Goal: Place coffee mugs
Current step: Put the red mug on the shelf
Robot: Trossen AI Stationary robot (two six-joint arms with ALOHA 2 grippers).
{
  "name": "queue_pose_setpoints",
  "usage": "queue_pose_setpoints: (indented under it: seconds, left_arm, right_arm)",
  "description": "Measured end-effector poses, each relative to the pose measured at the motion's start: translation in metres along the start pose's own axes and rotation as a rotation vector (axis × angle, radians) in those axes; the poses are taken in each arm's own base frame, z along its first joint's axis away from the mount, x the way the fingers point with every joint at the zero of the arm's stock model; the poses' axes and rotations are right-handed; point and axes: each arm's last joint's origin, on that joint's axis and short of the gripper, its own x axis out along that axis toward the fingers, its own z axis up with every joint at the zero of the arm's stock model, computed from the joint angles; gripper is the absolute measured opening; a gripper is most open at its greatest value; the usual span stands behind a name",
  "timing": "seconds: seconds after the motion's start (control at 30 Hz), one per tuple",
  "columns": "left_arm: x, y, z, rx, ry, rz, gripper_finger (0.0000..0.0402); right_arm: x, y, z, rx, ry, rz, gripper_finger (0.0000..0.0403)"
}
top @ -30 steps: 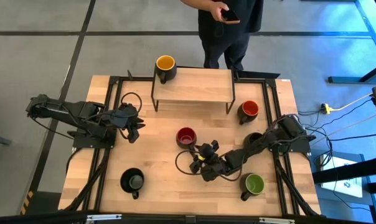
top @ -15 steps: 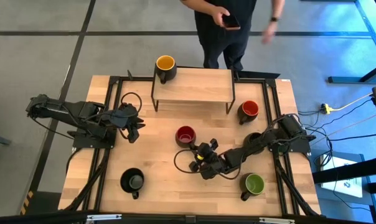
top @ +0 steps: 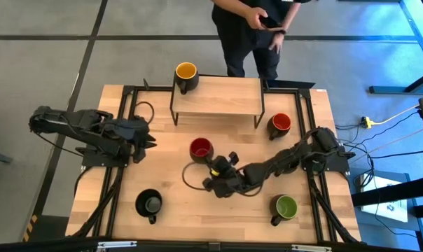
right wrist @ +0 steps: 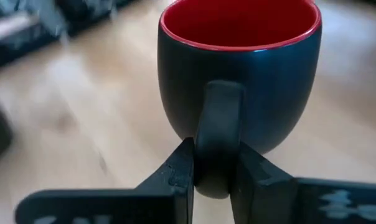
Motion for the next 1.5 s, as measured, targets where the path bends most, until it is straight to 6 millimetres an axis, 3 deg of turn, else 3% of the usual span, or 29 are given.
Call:
queue_pose_setpoints:
  seconds: [0.33, 0.57, 0.8, 1.13, 1.5]
  left_arm:
    - [-0.046, 0.007, 0.007, 0.059, -0.129, -0.057, 0.0101]
    - [-0.059, 0.013, 0.002, 0.044, -0.191, -0.065, 0.0101]
    - [-0.059, 0.013, 0.002, 0.045, -0.193, -0.064, 0.0101]
    - [-0.059, 0.015, 0.003, 0.041, -0.214, -0.017, 0.0101]
    - [-0.059, 0.016, 0.004, 0.035, -0.236, 0.03, 0.0101]
  right_arm:
    - [-0.011, 0.004, 0.074, 0.028, -0.028, -0.082, 0.0046]
    - [-0.01, -0.023, 0.12, 0.109, -0.102, -0.163, 0.0046]
    - [0.001, -0.061, 0.156, 0.137, -0.128, -0.249, 0.0046]
    - [0.04, -0.113, 0.182, 0.2, -0.119, -0.314, 0.0046]
    - [0.061, -0.144, 0.195, 0.24, -0.161, -0.333, 0.0046]
